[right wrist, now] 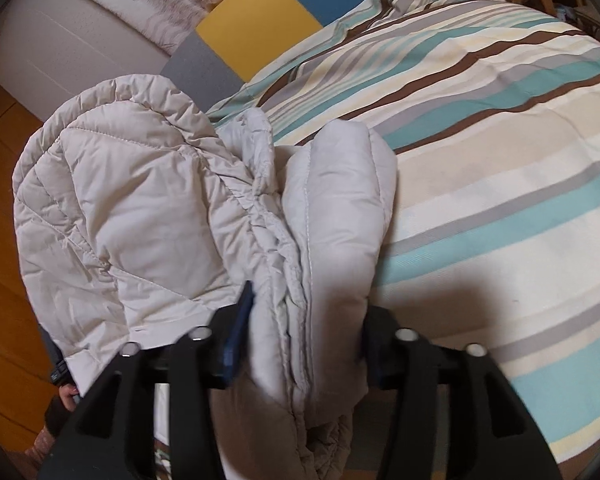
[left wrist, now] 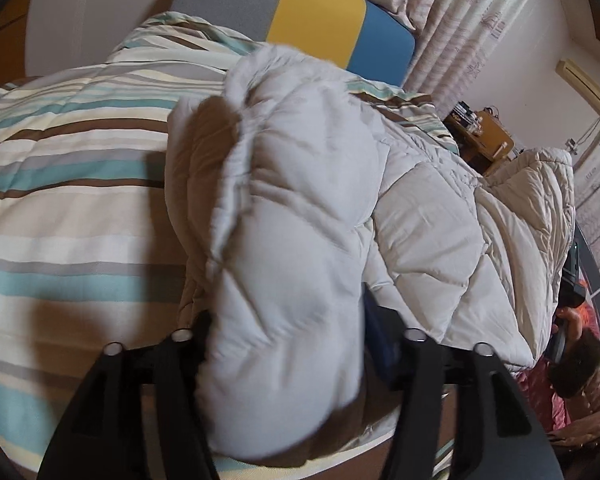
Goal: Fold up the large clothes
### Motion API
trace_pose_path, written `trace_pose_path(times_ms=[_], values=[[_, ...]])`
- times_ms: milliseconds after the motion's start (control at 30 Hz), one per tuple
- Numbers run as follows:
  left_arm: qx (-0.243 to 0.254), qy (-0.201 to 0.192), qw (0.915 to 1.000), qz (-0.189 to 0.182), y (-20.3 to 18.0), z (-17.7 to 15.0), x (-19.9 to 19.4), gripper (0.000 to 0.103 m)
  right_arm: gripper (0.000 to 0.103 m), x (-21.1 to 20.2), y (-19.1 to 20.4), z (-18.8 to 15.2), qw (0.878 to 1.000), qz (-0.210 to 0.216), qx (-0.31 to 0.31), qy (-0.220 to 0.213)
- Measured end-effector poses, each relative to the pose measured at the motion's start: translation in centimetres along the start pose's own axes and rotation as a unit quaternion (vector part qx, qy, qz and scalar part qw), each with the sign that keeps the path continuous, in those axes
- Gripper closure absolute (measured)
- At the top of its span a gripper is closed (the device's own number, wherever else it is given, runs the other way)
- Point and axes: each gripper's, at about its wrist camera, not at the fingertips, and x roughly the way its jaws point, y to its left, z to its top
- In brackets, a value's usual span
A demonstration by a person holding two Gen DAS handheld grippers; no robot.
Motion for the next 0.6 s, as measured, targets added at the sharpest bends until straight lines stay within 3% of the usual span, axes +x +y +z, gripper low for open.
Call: trace_pose_path(times_ms=[200, 333, 467, 600], values=[[-0.028, -0.024, 0.9993, 0.001, 1.0, 1.2, -1.7, 0.026, 0.03, -1.5, 0.9, 0.3, 0.999, -0.018, 0.003, -0.04], [-0.038, -0.049, 0.9981, 0.004, 1.1, 3.0, -2.6, 0.02, 0.026, -1.7, 1.9, 2.0, 0.998, -0.015, 0.001, -0.054], [-0.041, -0.049, 0.9979, 0.002, 0.7, 5.0, -1.6, 0.018, 0.022, -0.1, 4.3, 3.8, 0.998, -0.028, -0.026, -0.053], [-0.041, -0.044, 0.9981, 0.016, 0.1, 7.6, 0.4, 0.017, 0.017, 1.2, 6.9, 5.2, 0.997, -0.009, -0.046, -0.056]])
